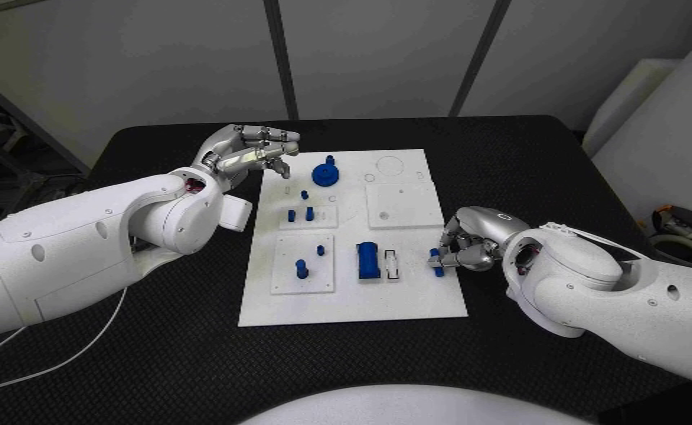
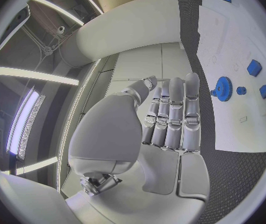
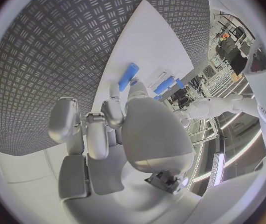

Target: Assemble the parts on the task board

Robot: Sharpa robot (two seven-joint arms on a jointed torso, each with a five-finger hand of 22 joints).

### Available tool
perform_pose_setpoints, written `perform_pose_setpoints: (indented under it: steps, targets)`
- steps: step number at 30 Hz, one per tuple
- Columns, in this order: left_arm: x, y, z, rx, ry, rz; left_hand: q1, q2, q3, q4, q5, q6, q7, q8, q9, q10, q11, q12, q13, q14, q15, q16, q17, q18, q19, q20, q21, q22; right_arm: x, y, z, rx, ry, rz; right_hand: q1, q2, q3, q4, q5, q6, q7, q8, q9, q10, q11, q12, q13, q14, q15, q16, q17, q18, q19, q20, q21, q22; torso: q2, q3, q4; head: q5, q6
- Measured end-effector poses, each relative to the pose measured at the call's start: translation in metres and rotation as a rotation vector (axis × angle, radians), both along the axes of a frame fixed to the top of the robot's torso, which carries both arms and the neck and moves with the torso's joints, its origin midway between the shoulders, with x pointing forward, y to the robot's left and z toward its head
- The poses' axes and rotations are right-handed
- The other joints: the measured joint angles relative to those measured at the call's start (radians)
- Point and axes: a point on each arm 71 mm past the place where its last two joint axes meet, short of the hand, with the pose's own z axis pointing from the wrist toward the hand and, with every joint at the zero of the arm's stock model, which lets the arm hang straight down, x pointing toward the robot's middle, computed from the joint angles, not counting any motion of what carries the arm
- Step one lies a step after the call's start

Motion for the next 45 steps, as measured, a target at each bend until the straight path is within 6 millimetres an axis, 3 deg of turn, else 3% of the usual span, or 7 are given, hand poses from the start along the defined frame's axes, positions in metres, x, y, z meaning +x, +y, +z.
perform_pose_setpoints:
  steps: [11, 21, 24, 28, 35, 45]
  targets:
    - [0.000, 0.001, 0.000, 0.001, 0.000, 0.002, 0.000, 0.000, 0.000, 0.000, 0.000, 0.000, 0.000, 0.000, 0.000, 0.000, 0.000, 0.000, 0.000, 0.000, 0.000, 0.000, 0.000, 0.000, 0.000, 0.000, 0.000, 0.000, 0.000, 0.008, 0.000, -0.042, -0.020, 0.048, 0.083, -0.003, 0.019, -0.044, 0.000, 0.002, 0.002, -0.001, 0.011, -0.005, -0.002, -0.008, 0.003, -0.001, 0.000, 0.000, 0.000, 0.000, -0.004, -0.004, -0.004, -0.003, 0.000, -0.0001, -0.0004, 0.003, -0.003]
    - [0.000, 0.001, 0.000, 0.001, 0.001, 0.001, 0.000, 0.000, 0.000, 0.000, 0.000, 0.000, 0.000, 0.000, 0.000, 0.000, 0.000, 0.000, 0.000, 0.000, 0.000, 0.000, 0.000, 0.000, 0.000, 0.000, 0.000, 0.000, -0.002, 0.016, 0.001, -0.069, -0.041, 0.085, 0.127, -0.009, 0.051, -0.076, 0.058, 0.003, 0.004, -0.009, 0.020, -0.011, -0.003, -0.016, 0.000, -0.003, -0.004, 0.000, 0.000, 0.000, -0.004, -0.004, -0.008, -0.003, 0.000, 0.0000, -0.0008, 0.004, -0.004]
    - [0.000, 0.001, 0.000, 0.001, 0.001, 0.001, 0.000, 0.000, 0.000, 0.000, 0.000, 0.000, 0.000, 0.000, 0.000, 0.000, 0.000, 0.000, 0.000, 0.000, 0.000, 0.000, 0.000, 0.000, 0.000, 0.000, 0.000, 0.000, -0.003, 0.018, 0.001, -0.071, -0.045, 0.092, 0.133, -0.015, 0.066, -0.071, 0.092, 0.003, 0.004, -0.015, 0.020, -0.011, -0.003, -0.021, 0.000, 0.000, -0.007, 0.000, 0.000, 0.000, -0.004, -0.004, -0.008, -0.003, 0.000, 0.0000, -0.0008, 0.005, -0.004]
    - [0.000, 0.001, 0.000, 0.001, 0.001, 0.001, 0.000, 0.000, 0.000, 0.000, 0.000, 0.000, 0.000, 0.000, 0.000, -0.001, 0.001, 0.000, 0.000, 0.000, 0.000, 0.000, 0.000, 0.000, 0.000, 0.000, 0.000, 0.000, -0.005, 0.020, 0.001, -0.071, -0.049, 0.099, 0.142, -0.024, 0.094, -0.057, 0.184, 0.005, 0.001, -0.025, 0.020, -0.015, 0.000, -0.021, 0.000, 0.000, -0.007, 0.000, 0.000, 0.000, 0.000, -0.008, -0.008, -0.003, 0.000, 0.0001, -0.0007, 0.005, -0.005]
    - [0.000, 0.000, 0.000, 0.000, 0.001, 0.000, 0.000, 0.000, 0.000, 0.000, 0.000, 0.000, 0.000, 0.000, 0.000, -0.004, 0.004, 0.004, 0.001, -0.003, 0.003, 0.000, -0.002, 0.000, 0.000, 0.000, 0.000, -0.001, -0.010, 0.020, 0.002, -0.061, -0.049, 0.089, 0.152, -0.034, 0.140, -0.032, 0.276, 0.013, -0.008, -0.025, 0.026, -0.014, 0.000, -0.015, 0.001, 0.000, -0.007, 0.000, 0.000, 0.000, 0.006, -0.014, -0.007, 0.010, -0.001, 0.0003, 0.0000, 0.006, -0.004]
    - [0.000, -0.001, 0.000, 0.000, 0.001, -0.001, 0.004, 0.004, 0.000, 0.000, 0.000, 0.000, 0.000, 0.000, 0.000, -0.008, 0.000, 0.004, 0.001, -0.003, 0.003, 0.000, -0.001, 0.000, 0.000, 0.000, -0.004, -0.001, -0.019, 0.028, 0.004, 0.033, -0.042, 0.053, 0.152, -0.034, 0.185, -0.004, 0.318, 0.014, -0.008, -0.018, 0.027, -0.012, -0.002, -0.009, 0.014, -0.004, -0.011, 0.000, 0.000, 0.000, 0.011, -0.019, 0.000, 0.019, -0.001, 0.0000, 0.0000, 0.008, -0.002]
